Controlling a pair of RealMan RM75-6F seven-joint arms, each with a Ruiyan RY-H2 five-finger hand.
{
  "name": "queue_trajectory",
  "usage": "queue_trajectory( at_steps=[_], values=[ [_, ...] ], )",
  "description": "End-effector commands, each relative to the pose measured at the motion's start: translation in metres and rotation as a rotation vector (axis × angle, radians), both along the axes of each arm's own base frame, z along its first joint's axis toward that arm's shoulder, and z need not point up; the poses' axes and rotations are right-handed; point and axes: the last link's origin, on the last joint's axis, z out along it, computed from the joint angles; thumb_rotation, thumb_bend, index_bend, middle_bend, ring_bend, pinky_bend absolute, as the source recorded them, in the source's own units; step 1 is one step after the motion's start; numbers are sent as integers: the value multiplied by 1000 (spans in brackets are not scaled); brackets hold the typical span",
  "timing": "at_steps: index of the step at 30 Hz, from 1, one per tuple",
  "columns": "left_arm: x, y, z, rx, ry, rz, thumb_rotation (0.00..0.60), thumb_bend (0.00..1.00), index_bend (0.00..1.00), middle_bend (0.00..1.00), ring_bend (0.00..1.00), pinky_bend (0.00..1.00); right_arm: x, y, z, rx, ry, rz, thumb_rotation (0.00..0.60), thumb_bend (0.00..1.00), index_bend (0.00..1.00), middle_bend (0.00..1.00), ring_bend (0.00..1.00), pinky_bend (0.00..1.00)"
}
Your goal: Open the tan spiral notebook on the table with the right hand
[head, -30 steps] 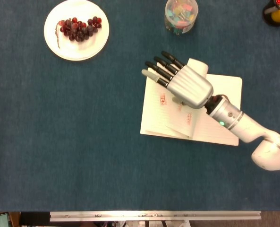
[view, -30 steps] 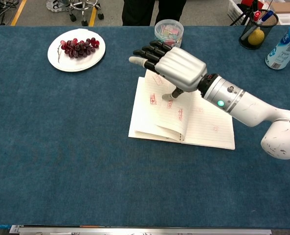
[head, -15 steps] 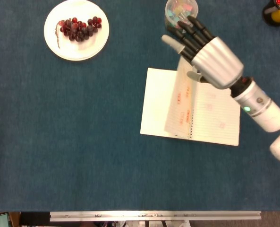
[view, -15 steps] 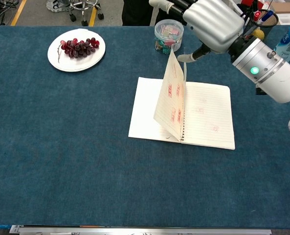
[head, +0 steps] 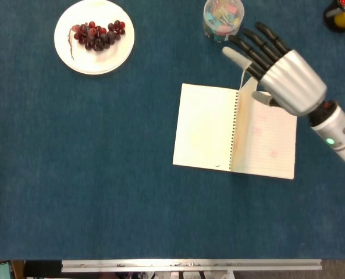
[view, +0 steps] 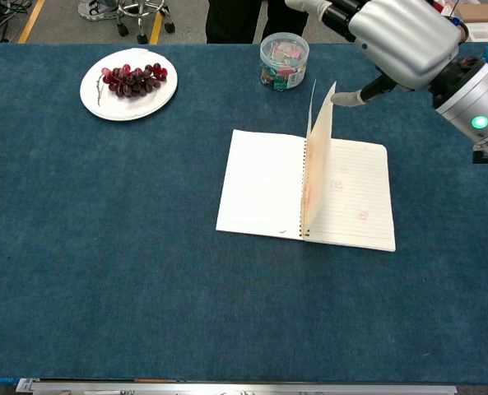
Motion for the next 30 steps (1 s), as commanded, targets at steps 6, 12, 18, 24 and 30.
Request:
queue_trajectory(
  at_steps=[6,12,18,24,30],
  values=[
    [-1,1,0,-2,2,3,600,408,136,106,97,139,-36,27,25,-14,58,-49,600,16,0,79,0,20],
    [0,2,-2,-9,-1,-5,600,408,136,106,97,139,-52,32,8,10,147,-67,600,15,0,79,0,20],
    [1,1,-3,-10,-4,-9,600,408,136,105,97,139,-51,19,-33,51,206,-96,600,10,0,14,0,2],
    [1,-1,0,-2,-6,-4,600,408,136,106,97,139,-35,6,-78,76,250,-80,600,0,0,0,0,0],
    [1,-2,0,-1,-3,-3,600,408,136,106,97,139,-10,4,-111,77,243,-33,600,0,0,0,0,0]
  ],
)
